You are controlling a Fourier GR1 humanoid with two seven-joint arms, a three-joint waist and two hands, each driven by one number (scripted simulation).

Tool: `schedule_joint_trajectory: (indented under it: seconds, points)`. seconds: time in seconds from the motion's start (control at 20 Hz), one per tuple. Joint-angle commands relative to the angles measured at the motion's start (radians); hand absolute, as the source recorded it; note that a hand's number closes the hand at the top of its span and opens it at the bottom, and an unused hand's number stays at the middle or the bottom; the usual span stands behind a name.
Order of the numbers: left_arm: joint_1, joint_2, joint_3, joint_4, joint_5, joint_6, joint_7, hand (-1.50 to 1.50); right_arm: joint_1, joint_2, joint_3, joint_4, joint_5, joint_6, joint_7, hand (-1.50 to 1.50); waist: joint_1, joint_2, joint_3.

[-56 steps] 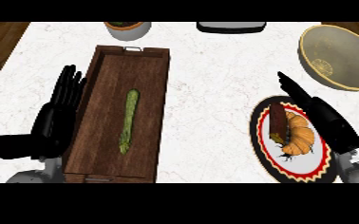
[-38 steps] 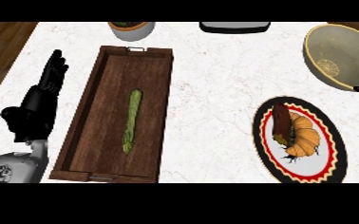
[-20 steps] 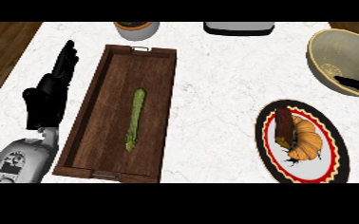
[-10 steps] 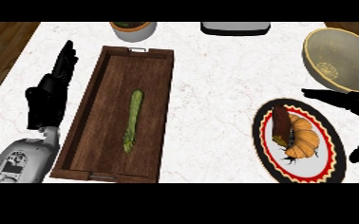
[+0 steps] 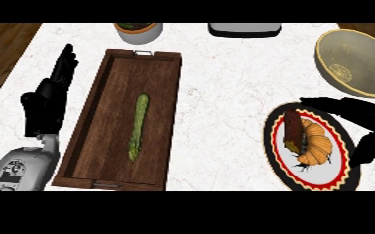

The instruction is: Pick the croissant from the plate and place it in the bowl

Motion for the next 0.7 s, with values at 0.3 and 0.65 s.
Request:
schedule_joint_trajectory:
  seconds: [0.3,0.65]
  points:
    - [0.073,-0.046,0.035,-0.030,-0.044,-0.023,-0.044,0.00,-0.047,0.134,-0.028,0.148,0.132,0.003,-0.057,-1.50,-0.002,-0.001,0.000]
    - [0.029,-0.054,0.059,-0.030,-0.060,-0.053,0.021,0.00,-0.027,0.204,-0.018,0.233,0.234,-0.134,-0.130,1.50,-0.003,0.000,0.000]
